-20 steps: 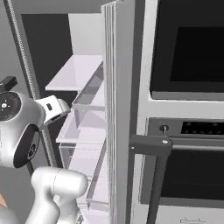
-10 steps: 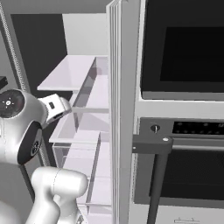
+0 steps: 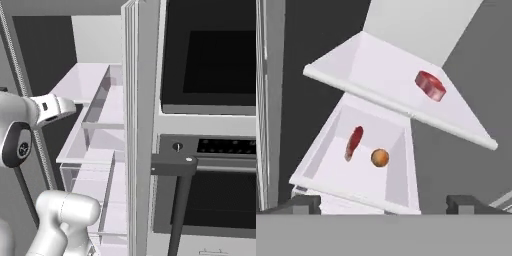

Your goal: Place one onion and one steak in each tupperware on the nearby counter, to pack two identical lunches.

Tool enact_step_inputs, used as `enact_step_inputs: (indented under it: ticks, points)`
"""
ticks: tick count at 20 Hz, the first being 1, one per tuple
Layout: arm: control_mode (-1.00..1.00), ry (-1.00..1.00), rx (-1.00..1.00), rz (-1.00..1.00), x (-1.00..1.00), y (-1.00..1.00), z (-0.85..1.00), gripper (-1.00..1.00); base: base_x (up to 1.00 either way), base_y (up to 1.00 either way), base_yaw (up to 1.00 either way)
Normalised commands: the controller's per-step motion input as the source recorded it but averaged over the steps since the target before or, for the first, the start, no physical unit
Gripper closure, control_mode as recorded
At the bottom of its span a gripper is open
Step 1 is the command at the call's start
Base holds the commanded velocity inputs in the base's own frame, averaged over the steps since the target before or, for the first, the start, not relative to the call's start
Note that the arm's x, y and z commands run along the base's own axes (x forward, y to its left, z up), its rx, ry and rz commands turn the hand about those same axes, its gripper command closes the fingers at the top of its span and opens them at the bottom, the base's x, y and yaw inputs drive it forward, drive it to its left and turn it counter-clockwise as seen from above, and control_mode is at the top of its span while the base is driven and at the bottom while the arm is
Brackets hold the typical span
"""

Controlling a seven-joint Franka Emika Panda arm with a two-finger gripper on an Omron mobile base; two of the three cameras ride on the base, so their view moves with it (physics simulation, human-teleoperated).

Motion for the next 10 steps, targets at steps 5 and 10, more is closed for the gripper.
enact_step_inputs:
  ticks: [5,10]
  points:
    - [-1.00,-0.33,0.23,-0.47,0.00,-0.03,0.75,-1.00,0.00,0.00,0.00]
    - [-1.00,-0.14,0.51,-0.05,0.00,-0.44,0.54,-1.00,0.00,0.00,0.00]
